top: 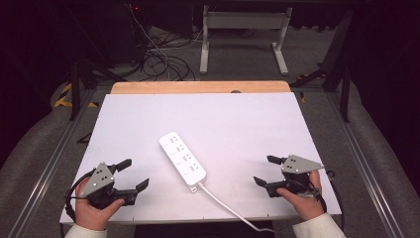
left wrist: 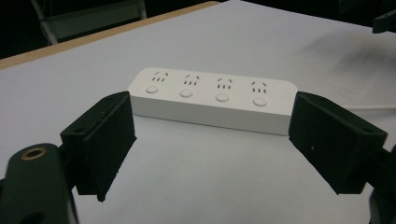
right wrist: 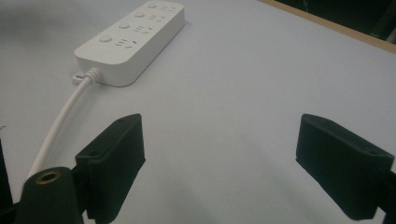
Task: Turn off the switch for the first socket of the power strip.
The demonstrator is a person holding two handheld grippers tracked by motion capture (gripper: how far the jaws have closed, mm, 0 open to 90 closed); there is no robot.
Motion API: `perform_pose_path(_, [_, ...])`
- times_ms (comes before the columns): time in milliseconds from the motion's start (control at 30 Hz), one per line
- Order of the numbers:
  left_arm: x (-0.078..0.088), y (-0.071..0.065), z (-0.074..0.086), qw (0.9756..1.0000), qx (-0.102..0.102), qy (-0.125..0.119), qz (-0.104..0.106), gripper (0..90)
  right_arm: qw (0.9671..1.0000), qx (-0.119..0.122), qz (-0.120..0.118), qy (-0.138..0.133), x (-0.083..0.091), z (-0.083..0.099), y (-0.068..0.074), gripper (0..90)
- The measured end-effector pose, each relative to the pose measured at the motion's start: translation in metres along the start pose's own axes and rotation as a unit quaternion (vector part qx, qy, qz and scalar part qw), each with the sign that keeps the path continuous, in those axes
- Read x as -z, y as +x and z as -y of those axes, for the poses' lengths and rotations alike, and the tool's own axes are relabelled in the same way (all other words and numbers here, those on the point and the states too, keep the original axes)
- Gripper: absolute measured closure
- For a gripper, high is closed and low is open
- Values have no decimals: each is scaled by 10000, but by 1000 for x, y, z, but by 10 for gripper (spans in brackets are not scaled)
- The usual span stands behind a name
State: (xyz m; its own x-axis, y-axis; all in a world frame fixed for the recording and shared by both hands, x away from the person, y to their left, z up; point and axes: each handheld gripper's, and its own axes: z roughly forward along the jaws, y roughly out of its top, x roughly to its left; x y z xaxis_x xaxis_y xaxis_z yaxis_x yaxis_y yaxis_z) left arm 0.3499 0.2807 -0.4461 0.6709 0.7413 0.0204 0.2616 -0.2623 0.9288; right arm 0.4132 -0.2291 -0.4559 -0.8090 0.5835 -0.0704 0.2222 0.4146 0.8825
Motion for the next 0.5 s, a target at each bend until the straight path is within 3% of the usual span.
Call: perform_pose_path(500, [1,-4,-4,9999,-116,-5,-86,150,9999,83,-63,-1,-1,0,2,168])
